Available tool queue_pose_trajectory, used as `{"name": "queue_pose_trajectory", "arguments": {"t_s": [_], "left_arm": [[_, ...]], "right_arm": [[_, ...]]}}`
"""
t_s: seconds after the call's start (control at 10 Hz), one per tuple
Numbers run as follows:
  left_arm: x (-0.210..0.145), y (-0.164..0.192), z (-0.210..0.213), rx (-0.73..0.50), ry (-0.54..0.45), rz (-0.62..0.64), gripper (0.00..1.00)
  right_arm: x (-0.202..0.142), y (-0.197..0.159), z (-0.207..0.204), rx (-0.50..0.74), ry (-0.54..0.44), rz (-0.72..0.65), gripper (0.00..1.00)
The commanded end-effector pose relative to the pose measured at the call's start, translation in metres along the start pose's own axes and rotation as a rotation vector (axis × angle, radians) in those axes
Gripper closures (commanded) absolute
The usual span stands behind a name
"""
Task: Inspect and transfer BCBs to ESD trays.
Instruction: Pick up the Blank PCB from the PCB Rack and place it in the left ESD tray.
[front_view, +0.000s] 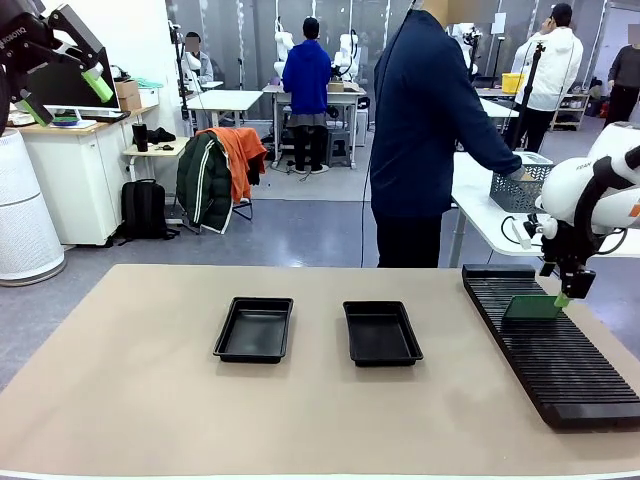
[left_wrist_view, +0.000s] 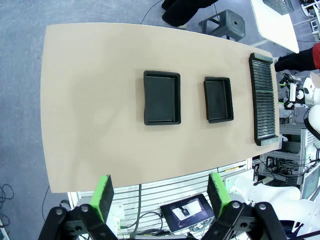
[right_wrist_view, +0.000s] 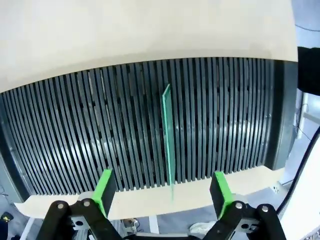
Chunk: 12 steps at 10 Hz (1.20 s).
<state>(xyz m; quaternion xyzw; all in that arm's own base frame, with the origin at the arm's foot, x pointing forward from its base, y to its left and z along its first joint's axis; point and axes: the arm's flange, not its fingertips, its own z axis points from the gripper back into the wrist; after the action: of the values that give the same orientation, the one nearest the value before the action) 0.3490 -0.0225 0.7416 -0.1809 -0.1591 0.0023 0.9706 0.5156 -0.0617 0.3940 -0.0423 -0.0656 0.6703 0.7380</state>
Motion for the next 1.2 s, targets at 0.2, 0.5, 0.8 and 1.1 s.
{"name": "queue_pose_trajectory", "arguments": {"t_s": [0.2,0.5,0.8,1.1], "left_arm": [[-0.001,0.001,0.0,0.012,0.001,-0.004,0.0],[-0.001,0.001,0.0,0.012,0.001,-0.004,0.0],[-0.001,0.001,0.0,0.012,0.001,-0.004,0.0],[-0.001,0.001,0.0,0.012,0.001,-0.004,0.0]], "right_arm": [[-0.007,0.001,-0.018,-0.008,-0.087,0.035,0.0],[-0.006,-0.001,-0.033,-0.01,-0.087,0.03,0.0],[-0.005,-0.003,-0.042,-0.019,-0.092,0.018,0.0],[-0.003,-0.002,-0.031,0.015,-0.058,0.016,0.0]]}}
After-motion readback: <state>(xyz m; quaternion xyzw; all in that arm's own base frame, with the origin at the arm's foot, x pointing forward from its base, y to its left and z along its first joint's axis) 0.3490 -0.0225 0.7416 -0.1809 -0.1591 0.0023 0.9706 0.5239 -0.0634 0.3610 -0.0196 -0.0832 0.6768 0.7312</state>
